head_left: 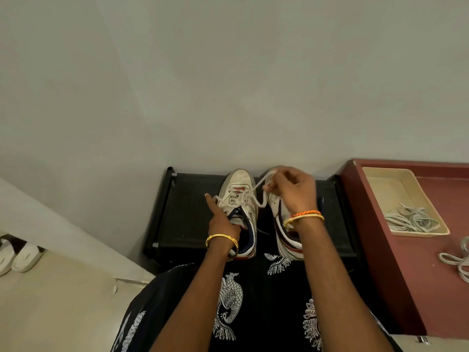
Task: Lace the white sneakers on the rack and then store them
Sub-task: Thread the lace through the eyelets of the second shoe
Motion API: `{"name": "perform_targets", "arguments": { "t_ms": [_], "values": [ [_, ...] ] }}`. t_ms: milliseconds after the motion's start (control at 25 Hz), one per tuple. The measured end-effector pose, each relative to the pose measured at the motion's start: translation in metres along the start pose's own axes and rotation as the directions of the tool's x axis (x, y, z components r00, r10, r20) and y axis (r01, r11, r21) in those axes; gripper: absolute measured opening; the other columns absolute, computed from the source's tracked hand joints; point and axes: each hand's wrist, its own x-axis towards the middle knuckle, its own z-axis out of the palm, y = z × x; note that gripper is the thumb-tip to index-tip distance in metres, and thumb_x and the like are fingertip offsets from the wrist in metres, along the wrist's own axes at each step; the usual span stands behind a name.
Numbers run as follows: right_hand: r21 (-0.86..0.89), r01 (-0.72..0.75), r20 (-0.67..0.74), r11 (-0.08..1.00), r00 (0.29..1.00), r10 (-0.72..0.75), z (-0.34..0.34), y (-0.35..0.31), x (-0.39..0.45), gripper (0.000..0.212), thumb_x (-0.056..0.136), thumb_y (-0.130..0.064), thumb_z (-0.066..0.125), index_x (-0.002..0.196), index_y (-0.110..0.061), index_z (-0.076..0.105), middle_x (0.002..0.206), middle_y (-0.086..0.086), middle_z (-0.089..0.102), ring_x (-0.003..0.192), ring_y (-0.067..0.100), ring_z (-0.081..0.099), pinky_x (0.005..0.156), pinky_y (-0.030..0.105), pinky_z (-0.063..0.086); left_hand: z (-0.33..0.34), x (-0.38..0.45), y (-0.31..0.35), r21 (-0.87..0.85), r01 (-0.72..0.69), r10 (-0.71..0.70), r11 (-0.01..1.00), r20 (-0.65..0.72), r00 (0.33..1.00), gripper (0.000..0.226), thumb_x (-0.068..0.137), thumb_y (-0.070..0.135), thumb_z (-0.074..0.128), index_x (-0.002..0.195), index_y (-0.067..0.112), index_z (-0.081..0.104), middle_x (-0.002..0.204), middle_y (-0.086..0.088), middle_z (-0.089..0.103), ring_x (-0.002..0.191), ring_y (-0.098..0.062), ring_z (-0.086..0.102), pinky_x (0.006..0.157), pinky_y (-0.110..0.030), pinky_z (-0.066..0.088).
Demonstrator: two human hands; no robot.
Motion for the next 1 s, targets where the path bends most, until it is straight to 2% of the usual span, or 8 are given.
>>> {"name": "perform_targets", "arguments": {
  "t_ms": [160,280,400,560,640,720,840,1000],
  "values": [
    [0.537,0.104,-0.130,0.837,0.991,-0.039,-0.015,-0.051,-0.004,0.023,0.089,0.008,0.051,0.072,-0.005,0.059,0.054,-0.002,0.058,0.052,0.009,0.056,0.072,0.033,0.059,0.003,0.003,0.000,0.012,0.040,-0.040,0.999,0.004,0.999,0.095,0.089,0.007,0.055,0.147,0.018,-0.020,0.127,-0.017,0.053,0.112,-0.030,0.056,0.098,-0.037,0.042],
    [0.658,0.112,-0.133,0.744,0.991,-0.031,-0.006,-0.052,-0.013,0.021,0.089,0.009,0.050,0.076,-0.005,0.059,0.058,-0.002,0.059,0.055,0.009,0.055,0.073,0.032,0.058,0.004,0.005,-0.001,-0.008,0.074,-0.073,0.997,0.010,0.997,0.088,0.091,0.009,0.053,0.148,0.013,-0.013,0.129,-0.017,0.050,0.115,-0.028,0.054,0.100,-0.035,0.040],
    [0.617,0.095,-0.170,0.781,0.985,0.015,-0.006,-0.041,-0.002,0.020,0.091,0.005,0.050,0.080,-0.010,0.058,0.062,-0.001,0.060,0.055,0.009,0.058,0.059,0.025,0.055,0.003,0.008,-0.003,-0.025,0.076,-0.076,0.997,0.006,0.997,0.084,0.090,0.008,0.054,0.149,0.014,-0.005,0.129,-0.016,0.050,0.116,-0.028,0.053,0.102,-0.037,0.041],
    [0.486,0.033,-0.344,0.873,0.926,0.157,-0.024,-0.007,0.016,0.019,0.093,0.002,0.046,0.083,-0.014,0.049,0.070,0.009,0.057,0.047,0.011,0.057,0.042,0.021,0.047,0.001,0.003,-0.003,0.012,0.024,-0.024,1.000,0.005,1.000,0.086,0.088,0.005,0.055,0.149,0.015,-0.005,0.127,-0.014,0.052,0.113,-0.028,0.055,0.094,-0.034,0.043],
    [0.335,-0.025,-0.368,0.942,0.917,0.155,-0.030,0.018,0.017,0.016,0.091,0.003,0.048,0.094,-0.013,0.049,0.088,0.012,0.060,0.057,0.012,0.062,0.050,0.024,0.053,0.001,0.002,-0.002,-0.018,0.022,-0.022,1.000,-0.007,1.000,0.087,0.087,0.003,0.056,0.150,0.017,-0.004,0.127,-0.014,0.053,0.113,-0.029,0.055,0.093,-0.035,0.044],
    [-0.044,-0.069,-0.348,0.997,0.936,0.050,-0.033,0.037,0.013,0.032,0.087,0.000,0.055,0.115,-0.014,0.048,0.120,0.012,0.053,0.083,0.018,0.065,0.072,0.031,0.056,0.000,0.001,-0.001,-0.085,0.010,-0.010,0.996,-0.001,1.000,0.090,0.084,-0.001,0.057,0.150,0.020,0.000,0.130,-0.012,0.052,0.113,-0.029,0.055,0.093,-0.035,0.046],
    [-0.492,0.121,-0.093,0.862,0.977,-0.190,-0.020,0.047,0.002,0.035,0.081,-0.012,0.067,0.115,-0.012,0.056,0.122,0.007,0.049,0.093,0.021,0.058,0.079,0.029,0.050,-0.003,0.004,0.001,-0.166,-0.061,0.053,0.984,-0.048,0.997,0.096,0.076,-0.004,0.066,0.149,0.022,0.009,0.142,-0.010,0.037,0.124,-0.026,0.046,0.099,-0.033,0.041],
    [-0.771,0.277,0.279,0.573,0.956,-0.086,0.012,0.055,-0.010,0.026,0.083,-0.038,0.066,0.096,-0.016,0.067,0.093,0.003,0.067,0.088,0.020,0.061,0.075,0.030,0.049,-0.007,0.004,0.000,-0.171,-0.085,0.086,0.982,-0.001,0.996,0.101,0.078,0.000,0.067,0.150,0.019,-0.001,0.146,-0.009,0.034,0.128,-0.025,0.043,0.100,-0.031,0.039]
  ]
}}
